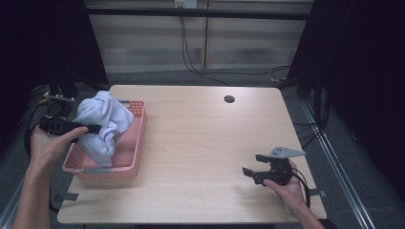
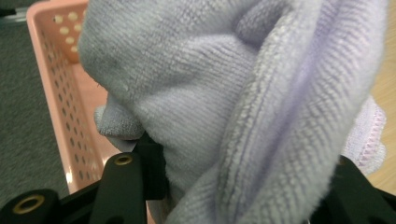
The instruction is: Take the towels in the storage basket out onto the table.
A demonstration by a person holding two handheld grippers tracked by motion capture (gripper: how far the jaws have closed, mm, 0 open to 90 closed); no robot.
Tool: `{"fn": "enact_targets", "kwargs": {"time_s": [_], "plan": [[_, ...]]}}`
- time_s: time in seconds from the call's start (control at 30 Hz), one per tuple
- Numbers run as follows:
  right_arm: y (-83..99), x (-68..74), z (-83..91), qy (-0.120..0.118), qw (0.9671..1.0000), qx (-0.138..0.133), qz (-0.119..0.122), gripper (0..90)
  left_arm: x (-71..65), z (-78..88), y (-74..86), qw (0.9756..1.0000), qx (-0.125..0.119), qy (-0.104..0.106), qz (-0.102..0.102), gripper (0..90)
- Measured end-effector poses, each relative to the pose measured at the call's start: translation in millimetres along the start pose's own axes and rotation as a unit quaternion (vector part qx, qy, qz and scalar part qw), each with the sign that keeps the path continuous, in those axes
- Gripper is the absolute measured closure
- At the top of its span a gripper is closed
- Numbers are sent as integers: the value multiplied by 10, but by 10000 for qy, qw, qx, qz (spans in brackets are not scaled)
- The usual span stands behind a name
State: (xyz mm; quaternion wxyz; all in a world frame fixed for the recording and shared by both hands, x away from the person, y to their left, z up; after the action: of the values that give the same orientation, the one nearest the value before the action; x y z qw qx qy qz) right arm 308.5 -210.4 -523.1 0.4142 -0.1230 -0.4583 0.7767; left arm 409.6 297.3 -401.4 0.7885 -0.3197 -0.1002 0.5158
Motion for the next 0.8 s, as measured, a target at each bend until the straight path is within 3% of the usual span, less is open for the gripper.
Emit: {"fn": "enact_targets", "kwargs": {"time_s": [0.3,0.33,0.4,0.67,0.8], "plan": [[2,5,9,-23,10000,-5,16,198,-162,104,-122,9995,-163,174,-185,485],[1,6,12,-19,10000,-8,-4,198,-179,113,-137,9996,-212,176,-110,485],[3,1,15,-18,10000,-3,9,198,-182,147,-153,9994,-216,164,-210,485],[-1,3,9,-33,10000,-16,10,198,-271,237,-266,9987,-443,133,-222,485],[0,5,14,-31,10000,-10,9,198,-351,305,-356,9978,-579,215,-255,485]]}}
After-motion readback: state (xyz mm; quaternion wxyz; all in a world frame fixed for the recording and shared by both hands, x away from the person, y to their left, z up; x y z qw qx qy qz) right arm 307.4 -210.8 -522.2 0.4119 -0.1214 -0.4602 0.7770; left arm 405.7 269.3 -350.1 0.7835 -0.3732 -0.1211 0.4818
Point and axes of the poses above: each handheld gripper's, and its own axes: z roughly backward along the jaws, y roughly out of its underside, x roughly to its left, the point moved 9 cm from there along -z, roughly forward along the jaws, and after that the axes turned 2 degrees about -y, right-handed, at the moved point
